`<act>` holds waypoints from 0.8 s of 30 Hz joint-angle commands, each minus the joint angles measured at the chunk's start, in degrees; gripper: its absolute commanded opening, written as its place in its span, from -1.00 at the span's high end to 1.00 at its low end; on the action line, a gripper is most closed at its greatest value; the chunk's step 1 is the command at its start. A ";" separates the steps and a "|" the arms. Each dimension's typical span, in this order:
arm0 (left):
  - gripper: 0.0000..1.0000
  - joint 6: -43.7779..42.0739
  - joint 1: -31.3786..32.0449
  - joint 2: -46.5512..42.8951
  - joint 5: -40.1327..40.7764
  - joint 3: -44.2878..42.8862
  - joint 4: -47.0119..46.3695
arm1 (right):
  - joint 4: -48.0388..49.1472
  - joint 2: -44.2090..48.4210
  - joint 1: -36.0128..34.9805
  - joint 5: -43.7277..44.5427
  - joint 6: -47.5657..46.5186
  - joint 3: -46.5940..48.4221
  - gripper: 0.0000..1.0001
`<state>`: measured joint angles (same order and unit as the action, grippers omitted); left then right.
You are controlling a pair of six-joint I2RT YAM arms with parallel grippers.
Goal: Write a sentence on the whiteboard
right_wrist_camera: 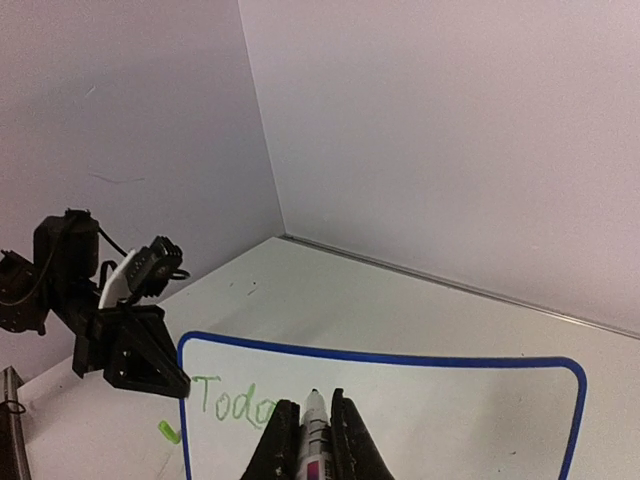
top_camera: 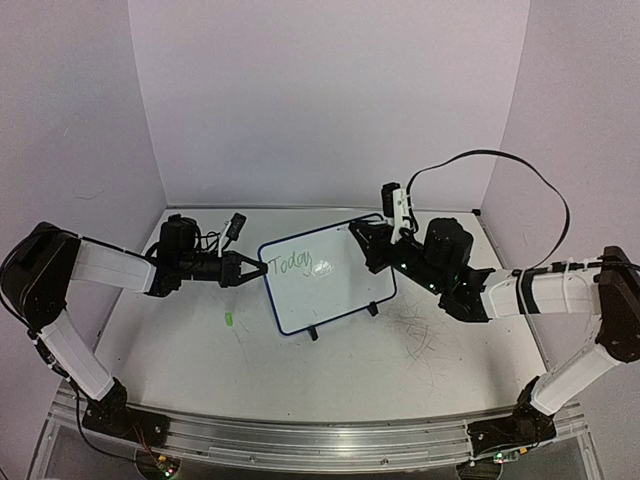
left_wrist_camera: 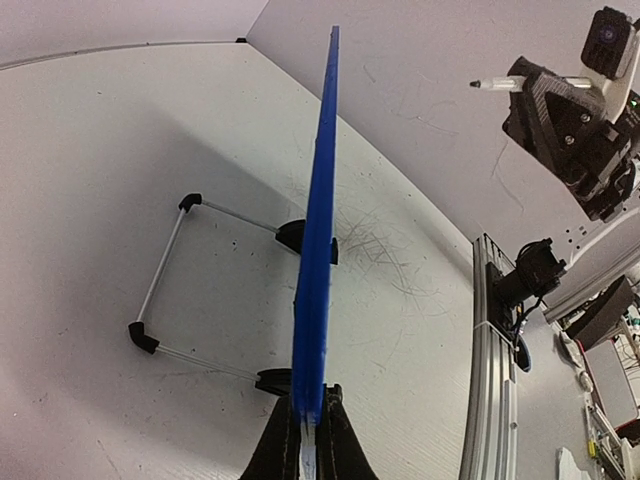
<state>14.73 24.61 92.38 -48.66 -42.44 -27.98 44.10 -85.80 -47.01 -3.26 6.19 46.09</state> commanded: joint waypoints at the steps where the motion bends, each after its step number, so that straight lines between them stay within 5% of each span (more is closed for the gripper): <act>1: 1.00 -1.92 -0.23 -3.79 4.17 0.77 0.38 | 2.83 -0.71 -0.71 -1.68 -1.75 -1.79 1.00; 14: 1.00 -3.33 -0.13 -5.16 6.58 0.11 2.94 | 9.98 -1.29 -0.65 -1.50 -5.73 -8.04 1.00; 24: 1.00 -5.06 1.23 -3.35 6.39 0.20 3.10 | 6.07 1.30 -1.53 0.82 -7.43 -6.73 1.00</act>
<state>13.25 25.53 89.52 -44.84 -41.85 -24.34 50.13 -86.86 -47.70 -4.70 1.32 37.35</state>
